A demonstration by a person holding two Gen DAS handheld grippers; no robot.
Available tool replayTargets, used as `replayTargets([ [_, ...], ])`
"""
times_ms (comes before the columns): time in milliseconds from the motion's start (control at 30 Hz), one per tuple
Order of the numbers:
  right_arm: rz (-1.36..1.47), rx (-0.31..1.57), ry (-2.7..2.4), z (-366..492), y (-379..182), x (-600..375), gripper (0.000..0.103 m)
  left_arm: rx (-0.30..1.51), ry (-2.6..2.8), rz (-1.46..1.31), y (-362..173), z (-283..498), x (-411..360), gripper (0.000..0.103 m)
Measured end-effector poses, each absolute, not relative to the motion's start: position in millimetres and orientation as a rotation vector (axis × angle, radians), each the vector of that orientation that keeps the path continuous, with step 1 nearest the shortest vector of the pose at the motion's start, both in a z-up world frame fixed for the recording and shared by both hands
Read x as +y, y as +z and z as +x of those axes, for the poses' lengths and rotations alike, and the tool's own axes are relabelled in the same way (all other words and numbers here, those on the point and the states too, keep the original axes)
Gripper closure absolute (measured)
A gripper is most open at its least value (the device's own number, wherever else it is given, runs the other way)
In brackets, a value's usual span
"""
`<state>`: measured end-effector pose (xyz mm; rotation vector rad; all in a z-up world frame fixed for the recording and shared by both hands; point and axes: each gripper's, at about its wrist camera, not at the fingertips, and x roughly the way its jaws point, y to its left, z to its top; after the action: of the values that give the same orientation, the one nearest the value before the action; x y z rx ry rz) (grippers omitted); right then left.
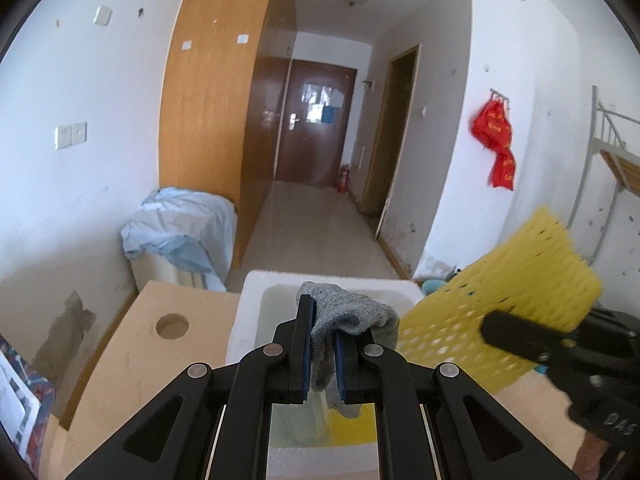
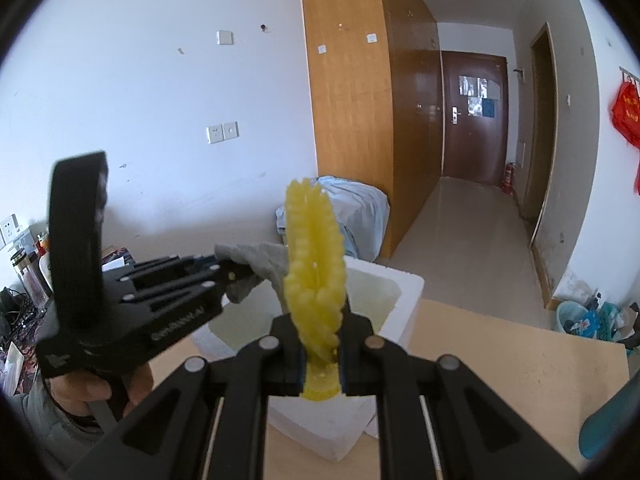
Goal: Organize soft objects
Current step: 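Carry the sock and net sleeve in both tools over the white foam box, then open the left tool over the foam box to drop the grey sock, then lower the right tool into the foam box and release the net sleeve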
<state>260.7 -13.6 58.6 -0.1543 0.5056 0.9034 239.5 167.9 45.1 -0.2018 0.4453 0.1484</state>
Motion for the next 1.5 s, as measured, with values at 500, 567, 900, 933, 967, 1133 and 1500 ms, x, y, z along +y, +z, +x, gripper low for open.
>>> replayTargets([
  [500, -0.162, 0.524, 0.899, 264.6, 57.9, -11.4, 0.088, 0.392, 0.248, -0.168, 36.4, 223.1, 160.5, 0.01],
  [567, -0.16, 0.529, 0.897, 266.7, 56.7, -9.8, 0.088, 0.375, 0.264, -0.155, 38.8, 218.2, 159.5, 0.002],
  [900, -0.179, 0.547, 0.904, 271.7, 49.4, 7.6, 0.088, 0.337, 0.287, -0.193, 41.3, 184.9, 169.0, 0.001],
  [933, -0.18, 0.548, 0.901, 273.2, 48.9, 9.4, 0.088, 0.335, 0.288, -0.199, 40.6, 180.2, 171.0, 0.001],
  [967, -0.178, 0.549, 0.899, 274.3, 48.5, 10.5, 0.088, 0.332, 0.295, -0.207, 40.2, 175.6, 173.4, 0.001],
  [1133, -0.183, 0.559, 0.896, 279.5, 44.1, 18.7, 0.088, 0.32, 0.301, -0.236, 39.4, 154.3, 183.9, 0.001],
  [1500, -0.21, 0.599, 0.906, 289.7, 28.6, 37.0, 0.088, 0.341, 0.289, -0.254, 29.5, 140.1, 188.7, 0.001],
])
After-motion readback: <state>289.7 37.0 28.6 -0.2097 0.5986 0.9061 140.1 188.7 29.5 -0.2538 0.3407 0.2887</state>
